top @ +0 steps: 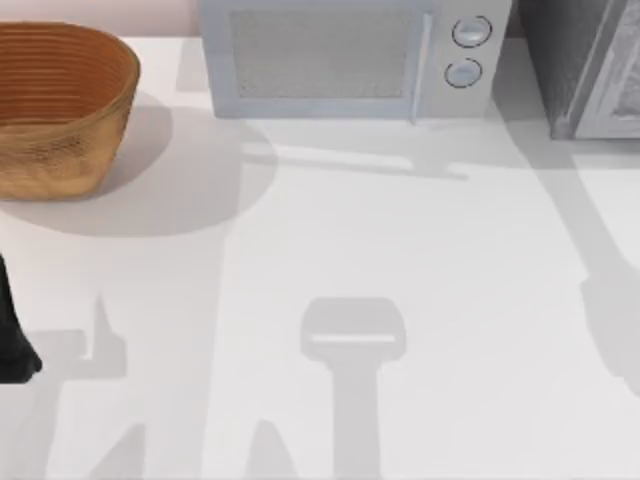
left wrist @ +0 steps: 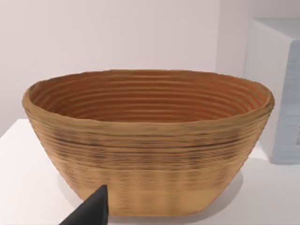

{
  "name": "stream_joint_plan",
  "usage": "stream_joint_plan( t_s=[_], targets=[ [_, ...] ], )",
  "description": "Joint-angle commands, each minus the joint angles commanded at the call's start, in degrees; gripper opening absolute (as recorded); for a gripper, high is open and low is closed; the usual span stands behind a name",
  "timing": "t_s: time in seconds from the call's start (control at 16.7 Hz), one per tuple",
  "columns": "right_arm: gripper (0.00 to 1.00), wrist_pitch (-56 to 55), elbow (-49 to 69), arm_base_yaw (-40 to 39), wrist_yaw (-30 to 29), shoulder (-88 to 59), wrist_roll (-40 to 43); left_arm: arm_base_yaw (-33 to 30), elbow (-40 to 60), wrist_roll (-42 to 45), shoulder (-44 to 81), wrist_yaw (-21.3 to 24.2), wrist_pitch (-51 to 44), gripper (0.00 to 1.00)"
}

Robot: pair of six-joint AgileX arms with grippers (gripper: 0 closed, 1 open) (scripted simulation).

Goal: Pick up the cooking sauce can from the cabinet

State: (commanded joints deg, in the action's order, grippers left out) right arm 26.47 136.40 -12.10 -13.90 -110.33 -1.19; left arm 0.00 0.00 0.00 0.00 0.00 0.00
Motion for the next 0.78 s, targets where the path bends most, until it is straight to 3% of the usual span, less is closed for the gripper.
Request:
stream_joint_plan(
  t_s=[0.78],
  targets=[
    [0.0,2.5,-2.0,-2.1,-1.6,4.3,-0.3,0.0,0.0,0.0,0.0,0.0,0.0,1.0]
  ],
)
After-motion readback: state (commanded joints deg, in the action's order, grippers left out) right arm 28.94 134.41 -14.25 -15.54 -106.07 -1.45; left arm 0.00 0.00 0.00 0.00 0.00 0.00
